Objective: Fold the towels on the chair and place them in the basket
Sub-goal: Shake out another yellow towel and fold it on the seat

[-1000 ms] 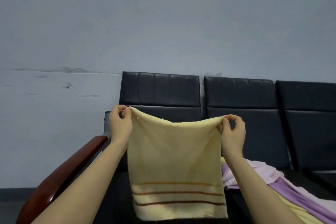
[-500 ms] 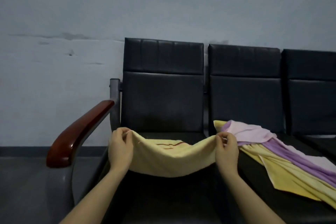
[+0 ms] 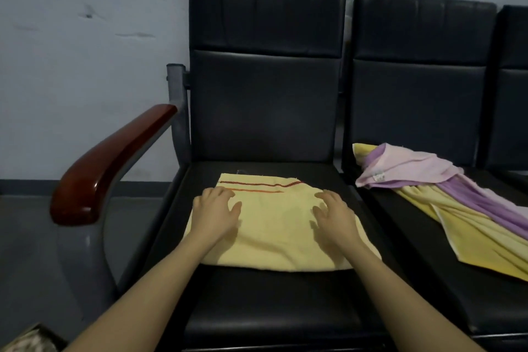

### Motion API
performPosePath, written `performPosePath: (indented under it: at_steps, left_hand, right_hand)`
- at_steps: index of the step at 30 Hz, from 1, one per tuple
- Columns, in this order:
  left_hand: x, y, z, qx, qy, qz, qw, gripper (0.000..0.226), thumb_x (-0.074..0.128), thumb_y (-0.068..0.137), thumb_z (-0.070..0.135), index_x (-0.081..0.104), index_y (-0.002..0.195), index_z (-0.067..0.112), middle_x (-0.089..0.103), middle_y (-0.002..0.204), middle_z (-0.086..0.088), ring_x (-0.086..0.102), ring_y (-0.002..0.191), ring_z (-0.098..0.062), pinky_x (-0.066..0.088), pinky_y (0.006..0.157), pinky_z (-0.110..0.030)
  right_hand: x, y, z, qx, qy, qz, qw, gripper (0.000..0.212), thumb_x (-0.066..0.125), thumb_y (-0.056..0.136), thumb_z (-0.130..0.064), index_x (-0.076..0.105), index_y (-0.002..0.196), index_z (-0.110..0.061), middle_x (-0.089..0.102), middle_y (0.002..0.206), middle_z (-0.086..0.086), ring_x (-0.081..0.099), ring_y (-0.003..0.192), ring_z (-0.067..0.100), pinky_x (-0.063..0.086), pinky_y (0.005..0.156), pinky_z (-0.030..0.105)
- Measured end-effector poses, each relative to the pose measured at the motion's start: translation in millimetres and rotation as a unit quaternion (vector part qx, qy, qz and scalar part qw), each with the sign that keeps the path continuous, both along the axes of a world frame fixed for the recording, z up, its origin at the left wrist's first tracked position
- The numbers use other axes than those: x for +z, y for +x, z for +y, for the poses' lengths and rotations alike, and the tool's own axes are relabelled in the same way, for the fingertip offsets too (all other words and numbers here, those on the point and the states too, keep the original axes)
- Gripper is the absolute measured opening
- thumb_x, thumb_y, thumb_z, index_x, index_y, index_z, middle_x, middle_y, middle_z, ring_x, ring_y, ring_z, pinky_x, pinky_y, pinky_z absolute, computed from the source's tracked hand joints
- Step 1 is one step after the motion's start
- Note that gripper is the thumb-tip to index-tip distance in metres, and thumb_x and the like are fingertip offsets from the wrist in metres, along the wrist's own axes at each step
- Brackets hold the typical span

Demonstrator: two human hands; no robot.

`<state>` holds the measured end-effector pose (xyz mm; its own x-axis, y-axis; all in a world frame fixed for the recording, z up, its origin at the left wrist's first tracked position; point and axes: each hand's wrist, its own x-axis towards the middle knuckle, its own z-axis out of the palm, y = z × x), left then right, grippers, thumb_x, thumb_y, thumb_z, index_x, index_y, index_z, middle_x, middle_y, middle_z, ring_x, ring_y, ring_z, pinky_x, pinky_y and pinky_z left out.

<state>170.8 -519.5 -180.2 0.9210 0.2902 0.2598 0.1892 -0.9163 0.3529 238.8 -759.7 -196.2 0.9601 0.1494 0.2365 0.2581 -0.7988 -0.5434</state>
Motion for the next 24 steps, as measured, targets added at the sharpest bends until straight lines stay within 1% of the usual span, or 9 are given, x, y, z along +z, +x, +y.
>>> performPosePath:
  at_steps: [3,6,10,13,16,19,21,22,24]
  left_hand:
    - [-4,17,-2,-0.036,0.025,0.08,0.996,0.047,0.039,0.099,0.042,0.042,0.141,0.023,0.03,0.153,0.002,0.02,0.142,-0.019,0.015,0.113,-0.041]
    - [-19,21,-3,-0.071,0.056,0.17,0.981,0.054,0.03,0.1,0.046,0.026,0.15,0.025,0.011,0.16,0.001,0.006,0.147,-0.021,0.008,0.116,-0.044]
    - [-32,14,-1,-0.079,0.053,0.223,0.97,0.058,0.02,0.099,0.053,0.011,0.153,0.031,0.003,0.161,0.006,0.001,0.148,-0.019,0.005,0.117,-0.043]
    - [-30,1,-8,-0.086,0.081,0.222,0.968,0.059,0.022,0.098,0.055,0.014,0.152,0.032,0.008,0.16,0.007,0.008,0.147,-0.019,0.01,0.115,-0.044]
    - [-22,-20,-18,-0.109,0.12,0.207,0.965,0.056,0.027,0.098,0.054,0.028,0.149,0.031,0.023,0.157,0.006,0.023,0.142,-0.021,0.02,0.111,-0.045]
    - [-15,-29,-21,-0.118,0.098,0.187,0.97,0.047,0.031,0.096,0.052,0.053,0.127,0.025,0.051,0.136,0.004,0.042,0.123,-0.022,0.031,0.098,-0.041]
    - [-13,-26,-22,-0.108,0.073,0.149,0.98,0.039,0.032,0.095,0.051,0.059,0.11,0.025,0.059,0.124,0.006,0.047,0.111,-0.02,0.033,0.09,-0.038]
    - [-13,-23,-23,-0.104,0.072,0.131,0.983,0.036,0.033,0.096,0.05,0.059,0.111,0.028,0.057,0.127,0.007,0.046,0.113,-0.02,0.032,0.092,-0.038]
    - [-15,-14,-27,-0.096,0.07,0.115,0.986,0.041,0.035,0.097,0.048,0.05,0.131,0.03,0.045,0.143,0.009,0.039,0.128,-0.019,0.027,0.103,-0.039]
  right_hand:
    - [-11,13,4,0.052,-0.079,0.028,0.995,0.047,0.044,0.1,-0.033,0.039,0.145,-0.023,0.028,0.156,-0.002,0.028,0.143,0.018,0.026,0.115,0.035]
    - [-22,17,2,0.105,-0.194,0.08,0.972,0.051,0.031,0.103,-0.042,0.025,0.151,-0.03,0.015,0.161,-0.006,0.011,0.148,0.018,0.014,0.118,0.035]
    - [-26,8,-5,0.125,-0.228,0.104,0.96,0.051,0.022,0.104,-0.044,0.017,0.153,-0.034,0.01,0.161,-0.009,0.006,0.149,0.015,0.007,0.119,0.035]
    - [-25,-9,-10,0.117,-0.214,0.09,0.966,0.049,0.026,0.103,-0.044,0.024,0.151,-0.034,0.018,0.16,-0.01,0.013,0.147,0.014,0.011,0.117,0.036]
    - [-20,-30,-17,0.108,-0.197,0.072,0.972,0.046,0.036,0.1,-0.045,0.037,0.145,-0.034,0.032,0.154,-0.01,0.026,0.141,0.015,0.019,0.113,0.038]
    - [-11,-40,-21,0.115,-0.199,0.069,0.971,0.041,0.04,0.098,-0.045,0.048,0.136,-0.033,0.045,0.144,-0.011,0.039,0.13,0.016,0.026,0.106,0.039]
    - [-6,-38,-21,0.113,-0.169,0.067,0.977,0.036,0.043,0.098,-0.042,0.057,0.129,-0.031,0.051,0.137,-0.01,0.047,0.122,0.018,0.032,0.104,0.039]
    - [-6,-34,-21,0.107,-0.138,0.058,0.983,0.033,0.044,0.098,-0.04,0.06,0.126,-0.029,0.054,0.135,-0.009,0.05,0.118,0.018,0.036,0.103,0.039]
    - [-7,-25,-21,0.075,-0.058,0.032,0.995,0.031,0.049,0.097,-0.033,0.063,0.123,-0.023,0.057,0.129,-0.006,0.054,0.114,0.019,0.041,0.1,0.04]
